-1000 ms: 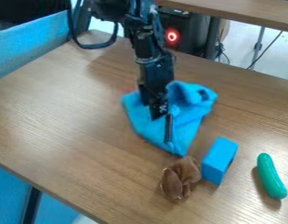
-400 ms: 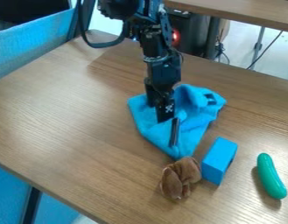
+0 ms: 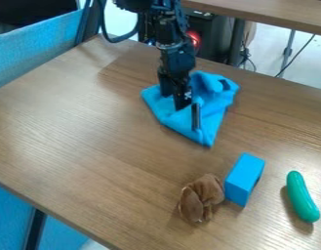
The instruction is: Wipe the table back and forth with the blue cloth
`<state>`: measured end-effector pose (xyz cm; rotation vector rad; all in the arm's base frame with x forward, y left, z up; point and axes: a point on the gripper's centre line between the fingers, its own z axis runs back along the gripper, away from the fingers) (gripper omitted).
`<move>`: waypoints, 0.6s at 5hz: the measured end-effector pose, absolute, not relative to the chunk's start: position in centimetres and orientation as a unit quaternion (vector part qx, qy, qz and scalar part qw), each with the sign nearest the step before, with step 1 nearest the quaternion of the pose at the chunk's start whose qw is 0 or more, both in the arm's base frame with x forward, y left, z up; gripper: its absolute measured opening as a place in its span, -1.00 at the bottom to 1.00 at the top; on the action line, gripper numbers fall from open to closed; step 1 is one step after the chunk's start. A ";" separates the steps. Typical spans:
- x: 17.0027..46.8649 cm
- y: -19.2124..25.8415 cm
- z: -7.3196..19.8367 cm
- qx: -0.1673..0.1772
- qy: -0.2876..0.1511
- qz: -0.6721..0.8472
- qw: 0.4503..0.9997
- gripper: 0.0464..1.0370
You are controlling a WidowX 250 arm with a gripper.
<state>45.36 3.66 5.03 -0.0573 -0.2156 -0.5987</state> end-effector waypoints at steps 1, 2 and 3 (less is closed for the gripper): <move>47.2 5.5 6.0 -0.024 -0.120 -0.268 0.956 0.93; 48.1 5.4 7.0 -0.028 -0.134 -0.258 0.956 0.93; 46.7 3.8 5.0 -0.042 -0.112 -0.277 0.953 0.93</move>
